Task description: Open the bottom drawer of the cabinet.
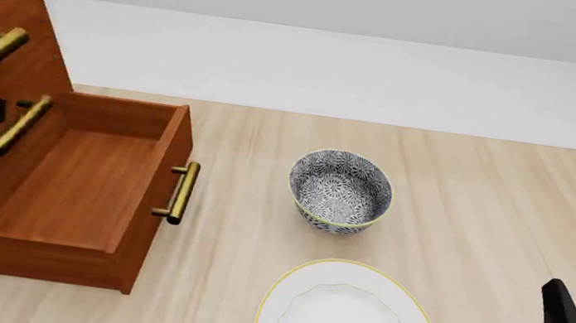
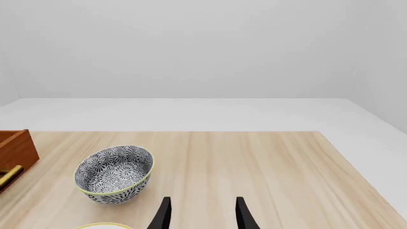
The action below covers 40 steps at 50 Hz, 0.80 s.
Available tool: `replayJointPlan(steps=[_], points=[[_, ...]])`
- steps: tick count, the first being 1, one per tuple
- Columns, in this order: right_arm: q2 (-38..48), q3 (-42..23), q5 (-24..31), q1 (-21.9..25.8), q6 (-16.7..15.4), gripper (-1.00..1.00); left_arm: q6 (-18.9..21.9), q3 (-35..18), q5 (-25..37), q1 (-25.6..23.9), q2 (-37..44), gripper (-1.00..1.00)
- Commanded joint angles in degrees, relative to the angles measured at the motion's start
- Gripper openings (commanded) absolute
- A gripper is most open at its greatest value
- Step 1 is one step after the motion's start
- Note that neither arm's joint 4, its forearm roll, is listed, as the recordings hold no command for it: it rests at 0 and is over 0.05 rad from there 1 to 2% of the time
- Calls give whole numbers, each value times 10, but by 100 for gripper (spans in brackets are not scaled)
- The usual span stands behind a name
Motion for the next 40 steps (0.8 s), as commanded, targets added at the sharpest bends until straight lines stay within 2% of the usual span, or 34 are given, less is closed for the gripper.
replayJointPlan(steps=[1,7,10,12,15,20,25,33,39,40], points=[[0,0,0,0,0,100,-27,-51,78,25,-64,100],[0,0,0,0,0,100,-48,-78,94,30,-66,100],[0,0,0,0,0,100,-72,-90,94,23,-71,100],[0,0,0,0,0,100,-111,-115,97,18,-75,100],[0,0,0,0,0,100,-95,-145,113,23,-74,100],[0,0,0,0,0,100,-74,-157,134,28,-79,100],[0,0,0,0,0,100,-75,-158,143,31,-92,100],[0,0,0,0,0,100,-73,-192,176,30,-109,100],[0,0,0,0,0,100,-61,-205,193,19,-120,100],[0,0,0,0,0,100,-51,-214,212,17,-121,100]])
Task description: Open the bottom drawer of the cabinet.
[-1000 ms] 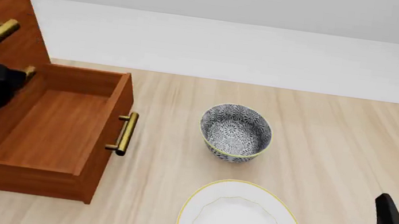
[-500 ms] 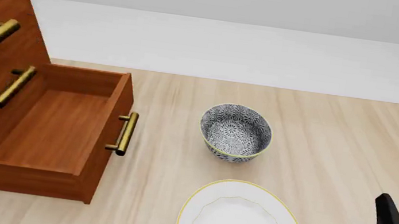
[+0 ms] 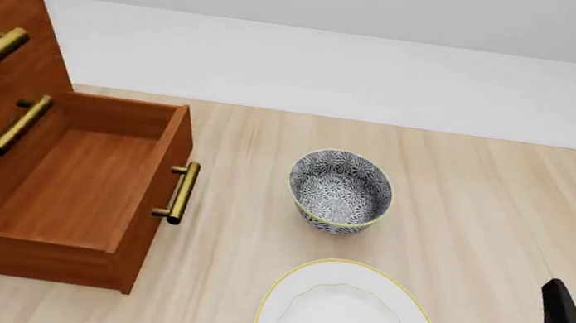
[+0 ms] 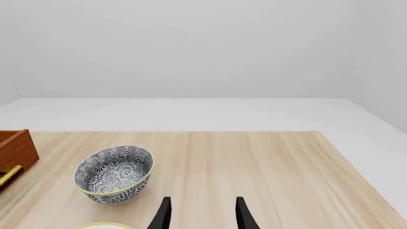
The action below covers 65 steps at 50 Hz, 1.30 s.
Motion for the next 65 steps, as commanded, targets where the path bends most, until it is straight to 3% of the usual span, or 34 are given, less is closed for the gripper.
replayJointPlan(steps=[1,9,12,18,40,53,55,57,65], points=[[0,0,0,0,0,100,28,-42,54,-9,-19,100],[0,0,0,0,0,100,38,-68,84,-19,-28,100],[0,0,0,0,0,100,66,-66,93,-16,-34,100],[0,0,0,0,0,100,86,-120,126,-12,-31,100],[-2,0,-1,0,-3,100,169,-103,128,-32,-45,100],[0,0,0,0,0,100,211,-110,128,-26,-38,100],[0,0,0,0,0,100,232,-107,128,-24,-39,100],[0,0,0,0,0,100,224,-115,128,-22,-36,100],[0,0,0,0,0,100,271,-125,128,-3,-36,100]])
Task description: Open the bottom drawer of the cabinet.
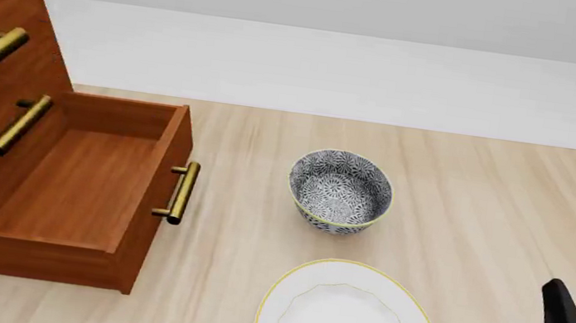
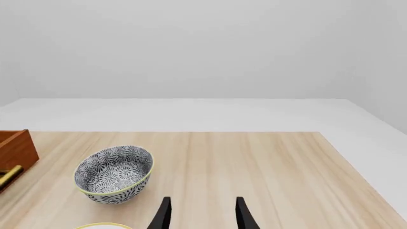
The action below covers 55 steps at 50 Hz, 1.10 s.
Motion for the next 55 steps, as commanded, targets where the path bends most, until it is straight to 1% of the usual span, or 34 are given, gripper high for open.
replayJointPlan(steps=[1,2,4,6,7,8,9,10,11,14,16,17,18,39,45,55], points=[[0,0,0,0,1,100,72,-5,0,18,1,100],[0,0,0,0,1,100,61,-15,0,19,3,100],[0,0,0,0,1,100,85,-18,0,30,1,100],[0,0,0,0,1,100,78,-24,0,27,4,100],[0,0,0,0,1,100,95,-23,0,32,3,100],[0,0,0,0,1,100,94,-26,0,32,5,100],[0,0,0,0,1,100,104,-23,0,36,3,100],[0,0,0,0,1,100,100,-26,0,34,5,100],[0,0,0,0,1,100,109,-21,0,34,5,100],[0,0,0,0,1,100,117,-18,0,32,5,100],[0,0,0,0,1,100,114,-18,0,32,7,100],[0,0,0,0,1,100,125,-14,0,34,6,100],[0,0,0,0,1,100,125,-14,0,34,6,100],[0,0,0,0,1,100,171,-15,0,78,-11,100],[0,0,0,0,1,100,186,-34,0,96,-9,100],[0,0,0,0,1,100,208,-55,0,111,0,100]])
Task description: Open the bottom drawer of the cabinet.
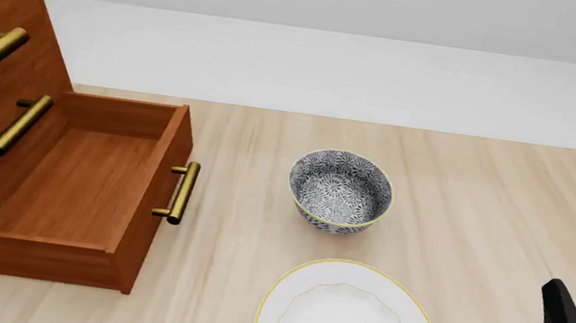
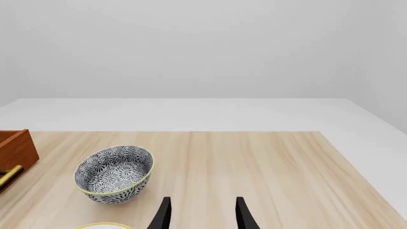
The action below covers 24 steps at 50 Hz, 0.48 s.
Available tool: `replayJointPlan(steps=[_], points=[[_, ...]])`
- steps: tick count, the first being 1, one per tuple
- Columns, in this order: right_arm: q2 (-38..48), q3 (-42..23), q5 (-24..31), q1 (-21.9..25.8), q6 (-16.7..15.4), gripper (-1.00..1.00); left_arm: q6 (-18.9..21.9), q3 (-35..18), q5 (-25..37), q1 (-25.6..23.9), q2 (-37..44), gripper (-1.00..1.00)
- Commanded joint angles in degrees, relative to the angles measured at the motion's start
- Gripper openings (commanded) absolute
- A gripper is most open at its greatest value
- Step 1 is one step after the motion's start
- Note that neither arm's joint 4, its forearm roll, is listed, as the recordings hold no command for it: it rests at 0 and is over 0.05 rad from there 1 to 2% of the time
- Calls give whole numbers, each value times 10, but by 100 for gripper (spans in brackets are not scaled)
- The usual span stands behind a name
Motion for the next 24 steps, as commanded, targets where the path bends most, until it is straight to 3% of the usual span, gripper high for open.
replayJointPlan(steps=[1,24], points=[[0,0,0,0,0,100,24,-19,0,19,5,100],[0,0,0,0,0,100,20,-44,0,33,-5,100]])
